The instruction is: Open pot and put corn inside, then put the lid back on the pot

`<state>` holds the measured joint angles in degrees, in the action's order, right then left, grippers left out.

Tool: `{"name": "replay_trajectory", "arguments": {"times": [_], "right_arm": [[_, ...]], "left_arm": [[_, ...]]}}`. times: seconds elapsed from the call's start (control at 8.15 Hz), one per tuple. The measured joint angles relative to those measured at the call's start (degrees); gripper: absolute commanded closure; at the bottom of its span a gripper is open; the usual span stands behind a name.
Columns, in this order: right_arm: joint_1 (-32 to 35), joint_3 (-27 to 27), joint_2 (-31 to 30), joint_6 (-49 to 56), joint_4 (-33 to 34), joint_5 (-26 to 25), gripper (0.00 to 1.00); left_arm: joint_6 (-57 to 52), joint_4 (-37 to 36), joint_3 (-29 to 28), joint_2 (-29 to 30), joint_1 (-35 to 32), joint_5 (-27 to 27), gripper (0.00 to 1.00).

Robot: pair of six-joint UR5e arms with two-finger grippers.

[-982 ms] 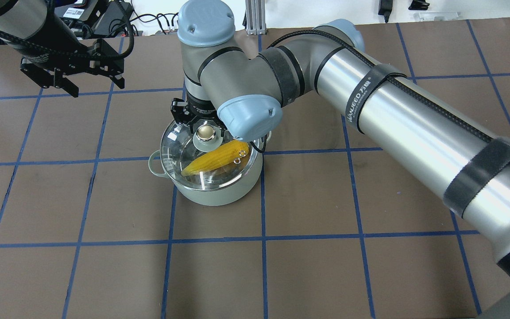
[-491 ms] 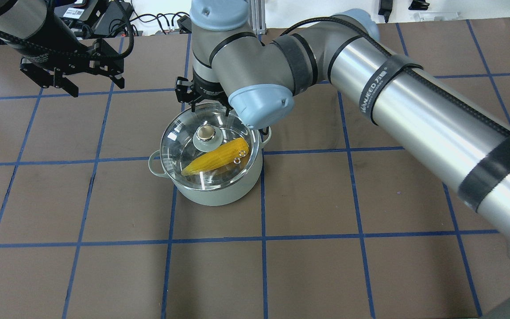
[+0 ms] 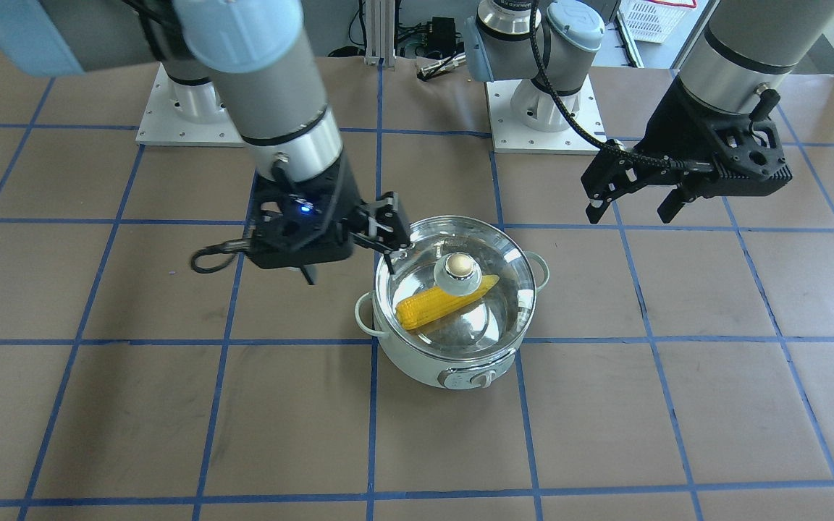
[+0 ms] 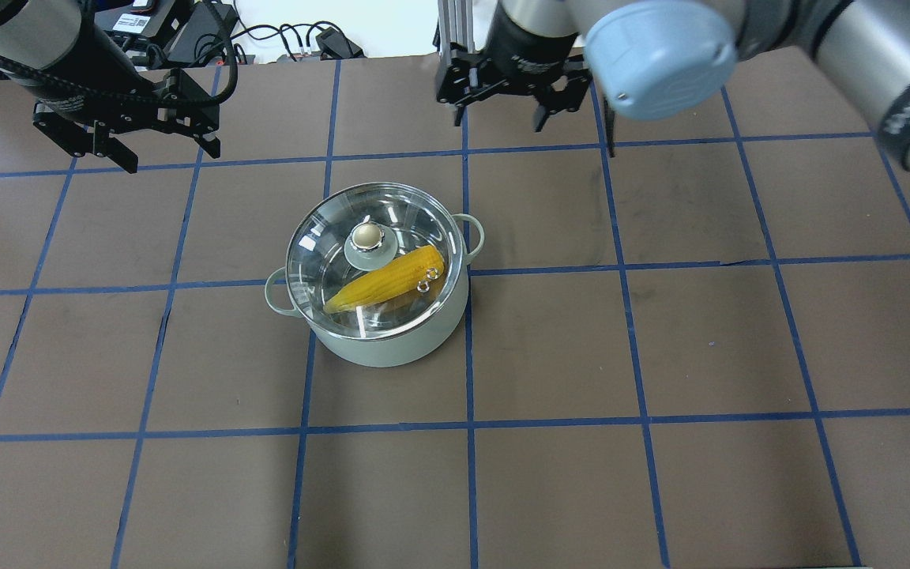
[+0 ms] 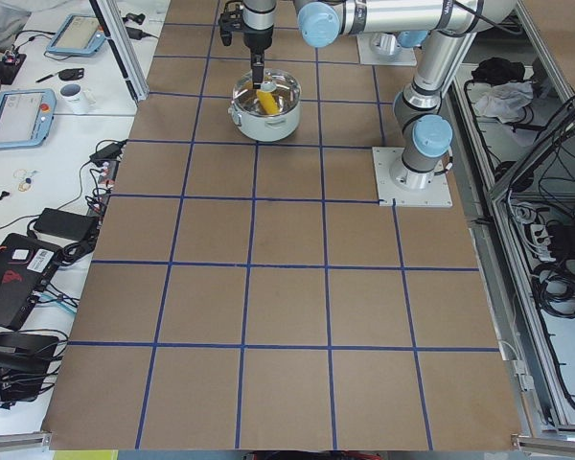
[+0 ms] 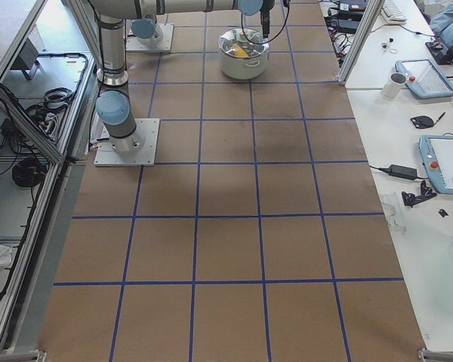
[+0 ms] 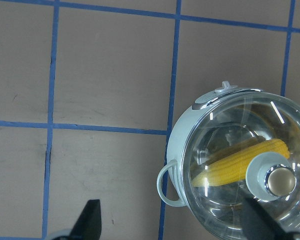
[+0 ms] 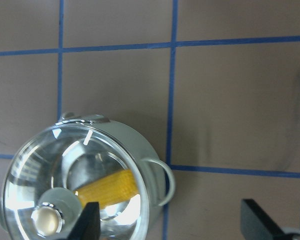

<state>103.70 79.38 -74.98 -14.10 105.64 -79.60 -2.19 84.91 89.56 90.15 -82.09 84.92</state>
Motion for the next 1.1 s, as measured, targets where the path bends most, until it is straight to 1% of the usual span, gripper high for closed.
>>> {"name": "replay_trajectory", "arguments": {"times": [0.25, 0.37, 0.49, 0.74, 0.86, 0.98, 1.1], "right_arm": [[-9.6, 0.0, -5.4, 14.6, -9.9, -0.3, 0.0], [-13.7, 0.0, -7.8, 20.3, -13.5, -0.9, 0.0], [-16.6, 0.0, -9.5, 24.5, -15.7, -2.4, 0.0], [-18.5, 0.6, -11.6, 27.8, -17.8, -6.5, 0.0], [-18.6, 0.9, -12.0, 27.5, -18.3, -7.6, 0.0], [-18.0, 1.1, -12.1, 25.0, -19.2, -9.6, 0.0], [-16.0, 1.2, -11.9, 22.3, -19.4, -11.5, 0.0]], "left_arm": [[0.2, 0.3, 0.0, -0.3, 0.0, 0.5, 0.0], [0.5, 0.4, 0.1, -0.4, -0.1, 1.5, 0.0], [1.2, 0.5, 0.1, -0.4, -0.4, 3.1, 0.0], [2.8, 0.7, 0.1, -1.0, -1.8, 4.9, 0.0], [3.4, 0.8, 0.1, -1.5, -2.9, 5.2, 0.0], [3.7, 1.1, 0.1, -1.8, -3.5, 5.2, 0.0], [3.8, 1.1, 0.0, -1.8, -3.8, 5.0, 0.0]]}}
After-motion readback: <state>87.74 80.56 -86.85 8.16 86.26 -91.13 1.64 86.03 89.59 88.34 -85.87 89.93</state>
